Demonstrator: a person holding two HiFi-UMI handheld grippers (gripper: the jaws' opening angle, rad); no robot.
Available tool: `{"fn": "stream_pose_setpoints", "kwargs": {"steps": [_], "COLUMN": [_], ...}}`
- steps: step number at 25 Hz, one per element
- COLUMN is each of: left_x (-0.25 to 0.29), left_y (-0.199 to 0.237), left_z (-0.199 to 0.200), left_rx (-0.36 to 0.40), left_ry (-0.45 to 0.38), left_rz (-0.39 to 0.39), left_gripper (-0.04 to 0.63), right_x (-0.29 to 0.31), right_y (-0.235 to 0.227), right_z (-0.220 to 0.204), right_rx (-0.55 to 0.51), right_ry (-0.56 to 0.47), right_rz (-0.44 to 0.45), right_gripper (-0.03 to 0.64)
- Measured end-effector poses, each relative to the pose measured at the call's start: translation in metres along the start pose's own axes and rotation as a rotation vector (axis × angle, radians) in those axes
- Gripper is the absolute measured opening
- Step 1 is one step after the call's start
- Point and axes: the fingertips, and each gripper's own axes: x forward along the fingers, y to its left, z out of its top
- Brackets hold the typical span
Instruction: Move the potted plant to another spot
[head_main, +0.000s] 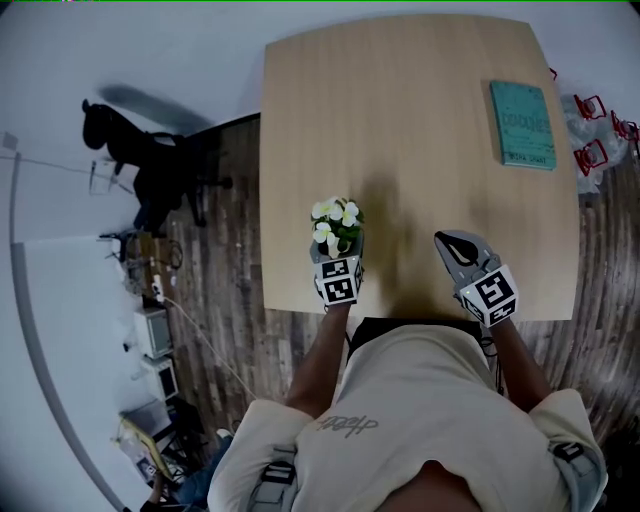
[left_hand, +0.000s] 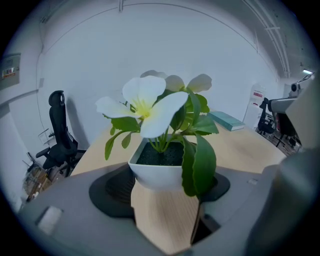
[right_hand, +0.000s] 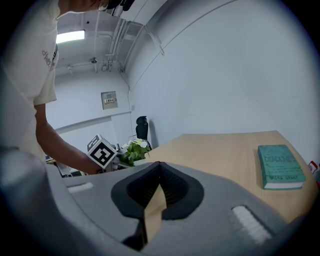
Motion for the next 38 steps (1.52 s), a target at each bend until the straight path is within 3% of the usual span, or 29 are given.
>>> {"fn": "stream_pose_setpoints", "kwargs": {"steps": [18, 31, 38], "left_x": [-0.009, 0.028, 0.064], "left_y": [0.089, 0.148, 0.173], "left_z": [0.012, 0.052, 0.069], "left_rx": [-0.009, 0.039, 0.006], "left_ry": [-0.045, -0.074, -0.076], "left_rz": [0.026, 0.008, 0.002], "left_gripper": [0.352, 0.351, 0.351], "right_x": [0.022, 0.051, 0.073], "right_y": [0.030, 0.020, 0.019], "right_z": [0.024, 0.036, 0.029], "right_rx": [-0.019, 0.052, 0.078], "right_ry": [0.015, -0.001, 0.036], "right_rz": [-0.097, -0.210, -0.240], "right_gripper": [0.003, 0.003, 0.003]}}
